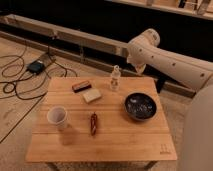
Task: Push the ceramic bowl across the table
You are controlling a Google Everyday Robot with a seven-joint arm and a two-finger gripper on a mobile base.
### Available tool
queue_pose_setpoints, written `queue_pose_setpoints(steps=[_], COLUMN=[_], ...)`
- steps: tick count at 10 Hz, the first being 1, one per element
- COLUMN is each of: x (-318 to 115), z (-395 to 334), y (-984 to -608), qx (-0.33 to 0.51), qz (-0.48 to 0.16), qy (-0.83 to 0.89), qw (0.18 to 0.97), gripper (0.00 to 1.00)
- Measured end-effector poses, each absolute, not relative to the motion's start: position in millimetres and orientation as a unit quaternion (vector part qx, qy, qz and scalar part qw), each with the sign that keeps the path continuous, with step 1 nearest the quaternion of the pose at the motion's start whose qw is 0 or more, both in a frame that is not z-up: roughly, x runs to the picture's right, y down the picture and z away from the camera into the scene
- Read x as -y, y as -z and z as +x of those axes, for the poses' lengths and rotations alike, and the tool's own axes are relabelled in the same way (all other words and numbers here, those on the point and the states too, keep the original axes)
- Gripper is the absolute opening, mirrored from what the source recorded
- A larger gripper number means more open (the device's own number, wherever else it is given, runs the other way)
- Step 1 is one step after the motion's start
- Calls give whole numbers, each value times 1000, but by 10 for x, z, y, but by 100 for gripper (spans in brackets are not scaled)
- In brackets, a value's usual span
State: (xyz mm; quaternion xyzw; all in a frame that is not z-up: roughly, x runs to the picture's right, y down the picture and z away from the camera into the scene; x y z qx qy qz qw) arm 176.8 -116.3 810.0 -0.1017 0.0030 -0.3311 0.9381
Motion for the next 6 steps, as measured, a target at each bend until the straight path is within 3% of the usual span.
queue_pose_setpoints(steps=[6], x=[1151], z=[1768], y=[-8110], qx=[-3], qz=[-103], qy=[331], qw=[938], gripper=[61])
